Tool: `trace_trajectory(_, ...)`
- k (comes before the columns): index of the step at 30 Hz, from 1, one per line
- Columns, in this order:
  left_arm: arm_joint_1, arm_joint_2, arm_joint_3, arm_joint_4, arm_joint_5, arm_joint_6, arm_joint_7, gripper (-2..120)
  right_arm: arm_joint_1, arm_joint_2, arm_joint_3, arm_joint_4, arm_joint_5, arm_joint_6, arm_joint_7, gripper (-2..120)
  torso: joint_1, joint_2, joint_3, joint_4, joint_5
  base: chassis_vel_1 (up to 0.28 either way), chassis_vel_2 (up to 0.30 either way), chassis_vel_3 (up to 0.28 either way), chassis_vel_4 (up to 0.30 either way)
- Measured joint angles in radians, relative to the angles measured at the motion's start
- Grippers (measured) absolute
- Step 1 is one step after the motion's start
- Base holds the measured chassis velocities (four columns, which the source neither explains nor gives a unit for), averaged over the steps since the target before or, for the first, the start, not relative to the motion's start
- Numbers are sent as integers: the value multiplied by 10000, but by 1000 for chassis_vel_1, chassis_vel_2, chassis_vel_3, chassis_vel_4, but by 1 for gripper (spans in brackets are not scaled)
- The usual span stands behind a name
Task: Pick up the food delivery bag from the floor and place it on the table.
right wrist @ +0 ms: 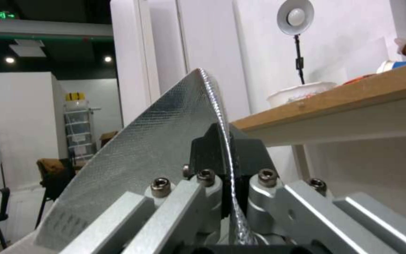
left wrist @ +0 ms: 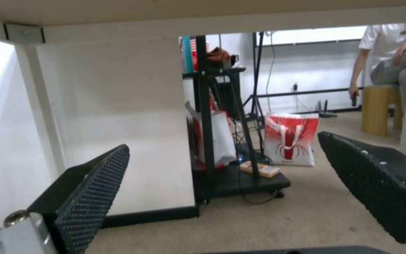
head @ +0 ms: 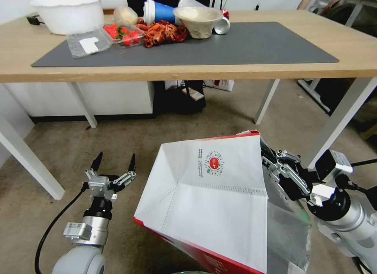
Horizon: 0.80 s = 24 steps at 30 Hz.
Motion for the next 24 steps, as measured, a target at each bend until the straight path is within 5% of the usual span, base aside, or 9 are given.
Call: trace_trajectory(24, 302, -25, -57, -347, 205, -65, -10, 100, -290, 78, 292, 210, -12, -20, -362, 0, 100, 1015, 927, 0, 0, 0, 0, 0, 0)
